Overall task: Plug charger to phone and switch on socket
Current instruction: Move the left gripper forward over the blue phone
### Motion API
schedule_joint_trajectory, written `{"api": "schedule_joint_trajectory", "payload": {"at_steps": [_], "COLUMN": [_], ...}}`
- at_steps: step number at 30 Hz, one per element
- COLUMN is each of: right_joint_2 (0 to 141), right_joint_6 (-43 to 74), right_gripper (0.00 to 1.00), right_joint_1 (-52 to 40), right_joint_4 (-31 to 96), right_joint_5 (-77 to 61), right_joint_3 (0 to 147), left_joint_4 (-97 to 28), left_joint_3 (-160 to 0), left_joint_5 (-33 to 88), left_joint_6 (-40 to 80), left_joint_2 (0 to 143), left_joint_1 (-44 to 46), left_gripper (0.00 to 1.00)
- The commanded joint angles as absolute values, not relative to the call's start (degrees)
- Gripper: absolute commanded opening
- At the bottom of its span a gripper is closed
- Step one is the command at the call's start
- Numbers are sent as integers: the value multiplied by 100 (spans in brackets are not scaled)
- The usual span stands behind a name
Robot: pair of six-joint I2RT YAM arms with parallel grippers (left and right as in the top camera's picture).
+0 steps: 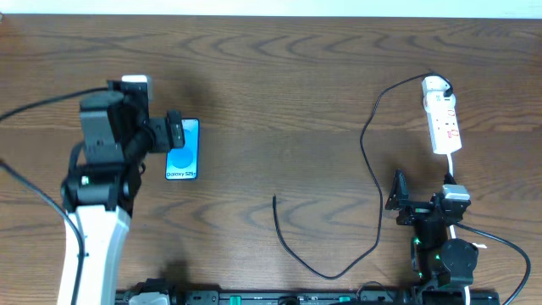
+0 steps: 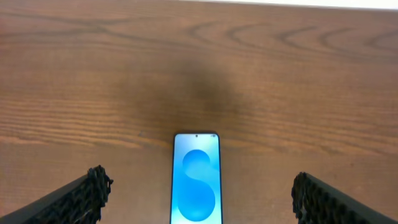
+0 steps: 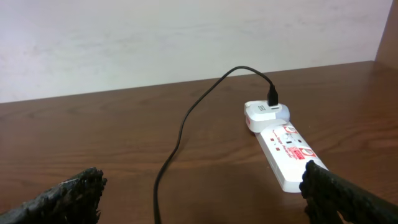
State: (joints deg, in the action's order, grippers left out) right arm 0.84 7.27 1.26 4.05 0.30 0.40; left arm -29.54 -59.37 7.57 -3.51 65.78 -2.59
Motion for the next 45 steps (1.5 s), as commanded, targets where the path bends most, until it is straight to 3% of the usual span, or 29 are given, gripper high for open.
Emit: {"api": "schedule_joint_trajectory", "payload": {"at_steps": [1,14,26,27,29,30,32,45], "right_joint_2": [62,62,62,62,62,62,62,62], "right_joint_6": [812,812,812,810,810,812,812,812], "right_gripper": [99,99,99,99,99,99,99,99], "right_joint_1": [67,67,67,67,67,64,67,64], "right_joint_4": [429,429,429,429,429,429,429,429], "right_joint_5": [93,95,95,95,95,95,95,95], "right_joint_3": [32,32,32,32,32,32,32,32], "left_joint_4": [-3208,-5065,-5354,-5352,-5352,-5352,-5354,-5465], "left_joint_3": [-6440,-7638,-7636,-7636,-7636,-7636,-7636,-7636], "left_joint_5": [770,821,836,836,836,836,836,832], "left_joint_6": [-449,-449,-447,-449,-447,-449,-447,-257], "left_joint_2": [6976,8283,8414,8414,8414,8414,8414,8530], "left_joint_1": [-279,-276,-276,-276,-276,-276,-276,-266], "left_gripper": [96,96,94,49,39,43,98,98]}}
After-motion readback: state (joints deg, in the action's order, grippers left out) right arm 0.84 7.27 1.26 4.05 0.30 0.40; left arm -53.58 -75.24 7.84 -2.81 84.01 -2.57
